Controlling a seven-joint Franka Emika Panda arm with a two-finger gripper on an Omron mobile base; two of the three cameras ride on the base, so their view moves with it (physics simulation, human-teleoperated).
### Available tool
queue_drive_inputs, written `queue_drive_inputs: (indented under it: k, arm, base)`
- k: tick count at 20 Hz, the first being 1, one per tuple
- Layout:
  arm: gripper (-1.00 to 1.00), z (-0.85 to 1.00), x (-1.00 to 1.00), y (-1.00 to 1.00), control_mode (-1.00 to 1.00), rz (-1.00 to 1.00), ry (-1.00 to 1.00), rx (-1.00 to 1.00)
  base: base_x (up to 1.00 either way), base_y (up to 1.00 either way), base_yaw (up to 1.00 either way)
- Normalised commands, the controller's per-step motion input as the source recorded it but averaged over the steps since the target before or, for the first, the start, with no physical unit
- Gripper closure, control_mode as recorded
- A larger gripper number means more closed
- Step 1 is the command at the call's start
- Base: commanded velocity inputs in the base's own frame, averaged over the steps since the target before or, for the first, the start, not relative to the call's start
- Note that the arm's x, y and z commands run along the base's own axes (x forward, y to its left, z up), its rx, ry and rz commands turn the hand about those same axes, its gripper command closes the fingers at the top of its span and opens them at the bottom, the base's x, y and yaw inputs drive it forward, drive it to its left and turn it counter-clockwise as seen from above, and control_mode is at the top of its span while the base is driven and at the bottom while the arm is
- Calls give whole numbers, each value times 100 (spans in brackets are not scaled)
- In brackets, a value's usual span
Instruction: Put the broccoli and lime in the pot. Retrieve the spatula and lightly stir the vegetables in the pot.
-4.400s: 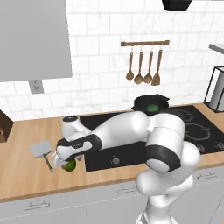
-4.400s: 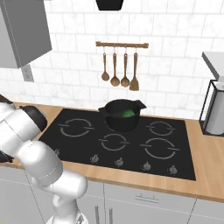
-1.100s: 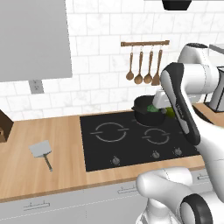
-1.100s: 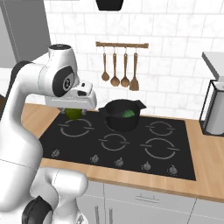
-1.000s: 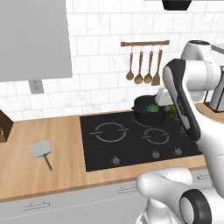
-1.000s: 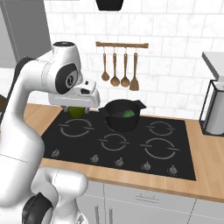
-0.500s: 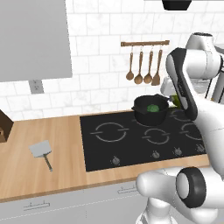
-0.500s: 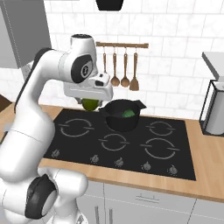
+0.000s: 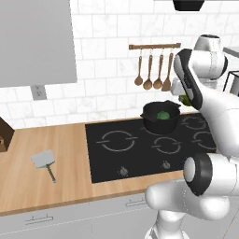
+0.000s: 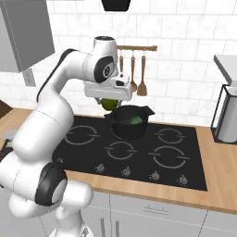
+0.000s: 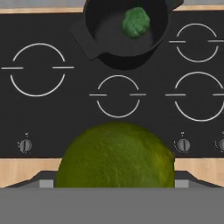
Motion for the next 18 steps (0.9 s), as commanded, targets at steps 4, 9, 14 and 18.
queue_drive_inputs:
  k: [4,9,14,18]
  arm:
    - [100,-31,81,-9,-100,0,0,0]
    - [100,-36,74,-9,-100,0,0,0]
    - [100,-37,71,-9,-100,0,0,0]
    - [100,-34,62,-13,-100,0,0,0]
  base:
    - [0,0,0]
    - [0,0,0]
    - [0,0,0]
    - [0,0,0]
